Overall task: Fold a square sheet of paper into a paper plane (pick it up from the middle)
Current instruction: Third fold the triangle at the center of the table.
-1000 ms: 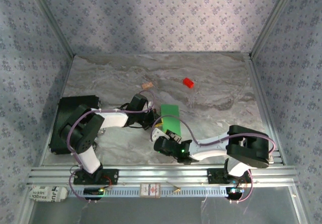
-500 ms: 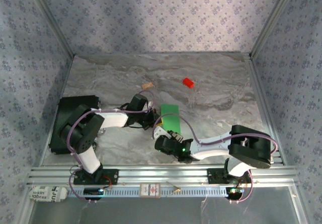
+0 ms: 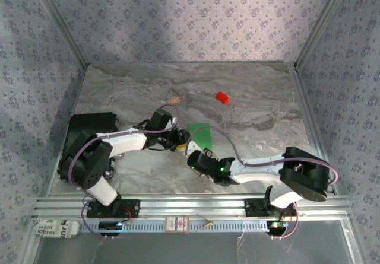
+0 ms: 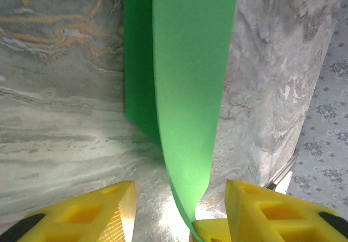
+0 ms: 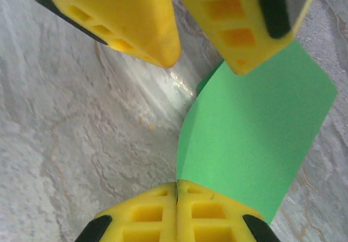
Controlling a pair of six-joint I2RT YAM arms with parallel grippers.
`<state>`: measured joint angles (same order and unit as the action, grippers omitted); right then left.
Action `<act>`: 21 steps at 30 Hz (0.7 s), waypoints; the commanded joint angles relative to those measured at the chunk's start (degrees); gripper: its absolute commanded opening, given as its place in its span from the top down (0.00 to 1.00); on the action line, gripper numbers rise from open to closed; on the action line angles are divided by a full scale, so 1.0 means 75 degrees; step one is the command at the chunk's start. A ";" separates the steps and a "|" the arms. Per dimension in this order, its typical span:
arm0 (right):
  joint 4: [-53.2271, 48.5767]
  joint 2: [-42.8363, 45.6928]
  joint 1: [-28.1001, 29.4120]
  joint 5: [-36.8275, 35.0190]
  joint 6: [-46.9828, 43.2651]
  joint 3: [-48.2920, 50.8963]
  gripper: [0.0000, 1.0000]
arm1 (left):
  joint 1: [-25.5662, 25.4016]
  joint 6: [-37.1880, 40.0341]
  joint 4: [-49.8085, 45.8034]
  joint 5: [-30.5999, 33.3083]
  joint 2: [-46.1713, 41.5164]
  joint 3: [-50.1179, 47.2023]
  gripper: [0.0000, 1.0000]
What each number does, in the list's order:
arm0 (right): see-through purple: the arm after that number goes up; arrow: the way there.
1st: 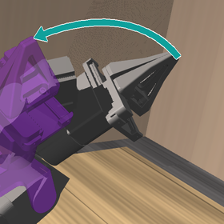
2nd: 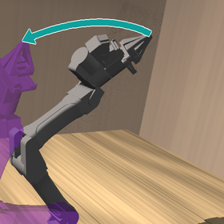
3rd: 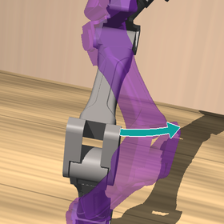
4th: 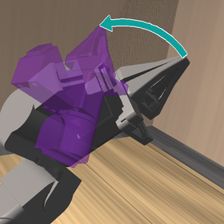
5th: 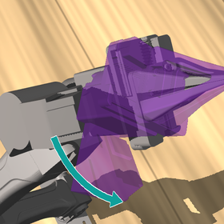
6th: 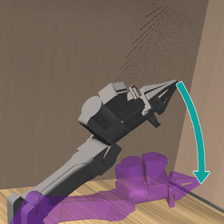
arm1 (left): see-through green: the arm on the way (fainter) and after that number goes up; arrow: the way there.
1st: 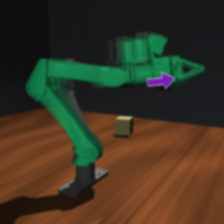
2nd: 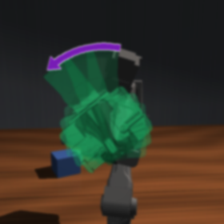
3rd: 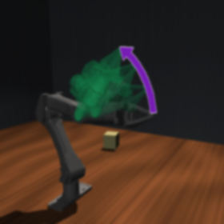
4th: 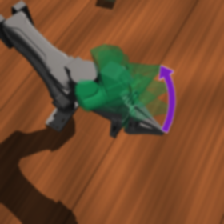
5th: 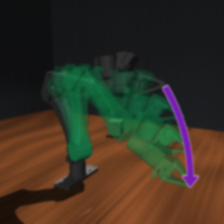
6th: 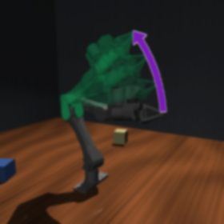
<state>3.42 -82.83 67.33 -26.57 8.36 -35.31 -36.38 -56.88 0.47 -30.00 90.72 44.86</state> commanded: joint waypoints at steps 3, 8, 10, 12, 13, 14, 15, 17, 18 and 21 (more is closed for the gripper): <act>0.0213 0.0528 -0.0827 0.2200 0.0643 0.0226 0.97 | 0.0222 0.0401 -0.0882 0.0314 -0.0535 0.0334 0.52; 0.0245 0.0699 -0.1695 0.3821 0.1084 0.0267 0.97 | 0.0241 0.0465 -0.1089 0.0401 -0.0881 0.0478 0.52; 0.0260 0.0764 -0.1964 0.4359 0.1315 0.0278 0.97 | 0.0254 0.0505 -0.1149 0.0425 -0.0967 0.0531 0.52; 0.0241 0.0800 -0.2229 0.4898 0.1476 0.0268 0.97 | 0.0256 0.0529 -0.1149 0.0460 -0.1000 0.0524 0.52; 0.0196 0.0788 -0.2353 0.5168 0.1526 0.0256 0.97 | 0.0269 0.0530 -0.1135 0.0472 -0.1004 0.0529 0.52; 0.0059 0.0764 -0.2480 0.5482 0.1534 0.0192 0.97 | 0.0276 0.0538 -0.1112 0.0462 -0.0988 0.0534 0.52; -0.0098 0.0717 -0.2571 0.5769 0.1525 0.0123 0.97 | 0.0280 0.0541 -0.1094 0.0451 -0.0971 0.0528 0.53; -0.0411 0.0579 -0.2799 0.6258 0.1577 -0.0013 0.97 | 0.0275 0.0542 -0.1031 0.0387 -0.0882 0.0528 0.55; -0.0443 0.0521 -0.2878 0.6475 0.1612 -0.0017 0.97 | 0.0272 0.0541 -0.0996 0.0345 -0.0842 0.0528 0.56; -0.0198 0.0361 -0.3017 0.7030 0.1806 0.0063 0.97 | 0.0277 0.0506 -0.0866 0.0230 -0.0688 0.0530 0.60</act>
<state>3.03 -78.83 45.39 18.31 19.64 -33.93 -34.50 -53.82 -6.35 -27.33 84.60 47.24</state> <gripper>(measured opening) 0.052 0.404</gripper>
